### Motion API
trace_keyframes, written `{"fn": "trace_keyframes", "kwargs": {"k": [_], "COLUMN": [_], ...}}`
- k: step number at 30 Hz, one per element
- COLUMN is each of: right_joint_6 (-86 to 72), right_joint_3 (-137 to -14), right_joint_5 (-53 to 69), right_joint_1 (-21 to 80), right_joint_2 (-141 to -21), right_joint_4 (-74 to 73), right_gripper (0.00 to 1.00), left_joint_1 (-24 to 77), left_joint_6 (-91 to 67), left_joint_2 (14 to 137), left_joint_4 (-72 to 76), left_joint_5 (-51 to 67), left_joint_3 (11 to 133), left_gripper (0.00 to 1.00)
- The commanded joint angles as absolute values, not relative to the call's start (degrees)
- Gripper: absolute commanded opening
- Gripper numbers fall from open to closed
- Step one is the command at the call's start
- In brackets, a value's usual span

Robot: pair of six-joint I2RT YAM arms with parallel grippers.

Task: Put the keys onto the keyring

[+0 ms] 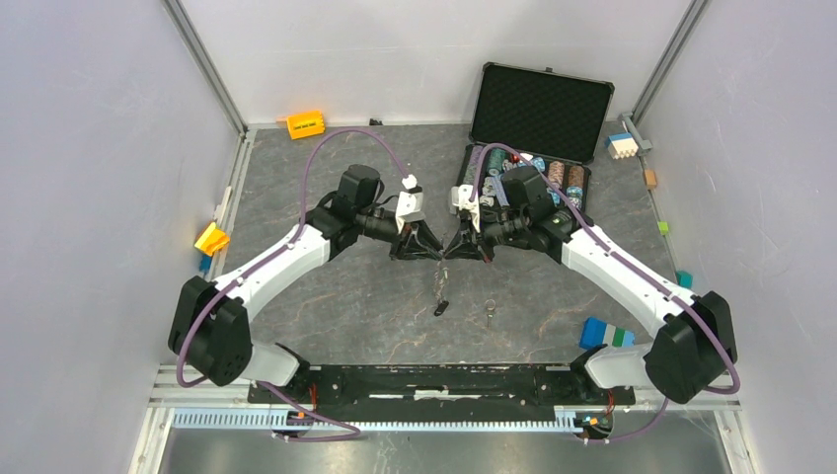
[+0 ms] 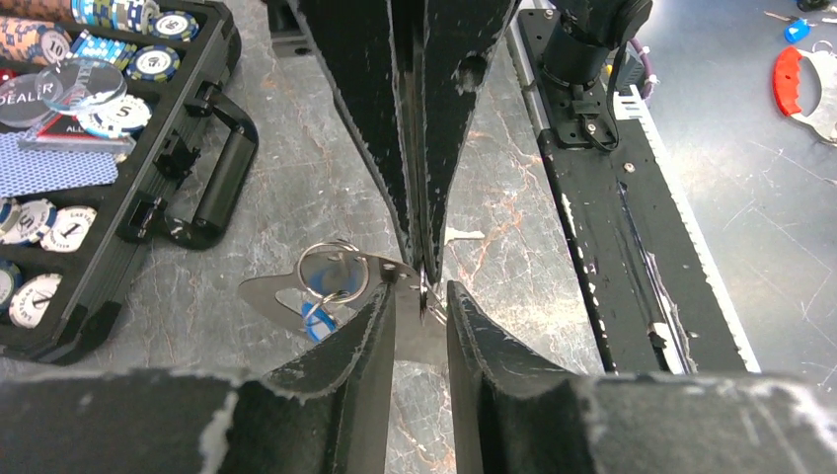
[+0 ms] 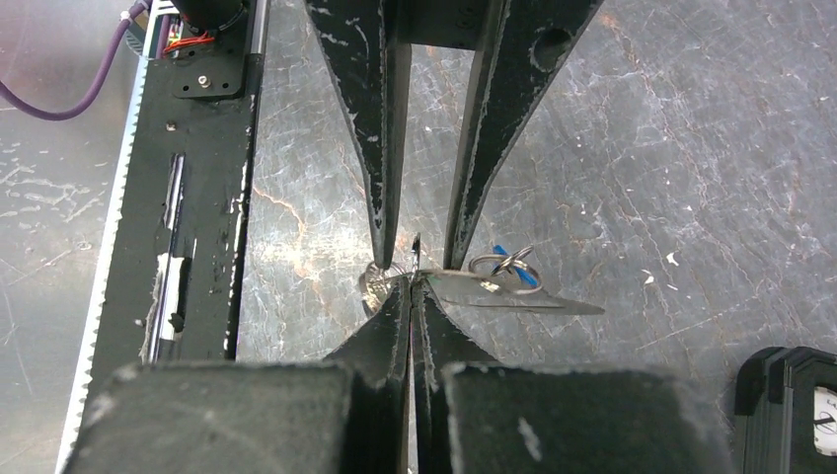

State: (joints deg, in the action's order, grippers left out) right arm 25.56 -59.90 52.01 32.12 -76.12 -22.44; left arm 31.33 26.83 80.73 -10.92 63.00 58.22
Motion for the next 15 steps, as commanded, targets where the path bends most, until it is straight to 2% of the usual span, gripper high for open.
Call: {"fn": "trace_keyframes", "kwargs": {"k": [1, 6, 12, 15], "right_joint_6": [26.8, 27.4, 28.0, 28.8], "right_joint_3": [-63.4, -63.9, -64.1, -64.5], "right_joint_5": [53.7, 53.3, 53.2, 53.2], "right_joint_1": [32.7, 32.9, 32.9, 32.9], "right_joint_2": [-76.7, -77.0, -77.0, -77.4], "right_joint_4": [-23.4, -24.5, -25.2, -26.1], "right_gripper": [0.0, 0.0, 0.0, 0.0], "left_joint_1": [32.7, 33.2, 33.2, 33.2], "left_joint_6": [31.7, 33.0, 36.3, 37.9], "left_joint_2": [81.5, 81.7, 81.0, 80.8], "left_joint_4": [-13.1, -14.4, -17.9, -19.8], "left_joint_5": [62.3, 61.8, 61.0, 61.3], "left_joint_3": [61.5, 62.1, 62.1, 62.3], "left_gripper": [0.31, 0.24, 0.22, 0.25]}}
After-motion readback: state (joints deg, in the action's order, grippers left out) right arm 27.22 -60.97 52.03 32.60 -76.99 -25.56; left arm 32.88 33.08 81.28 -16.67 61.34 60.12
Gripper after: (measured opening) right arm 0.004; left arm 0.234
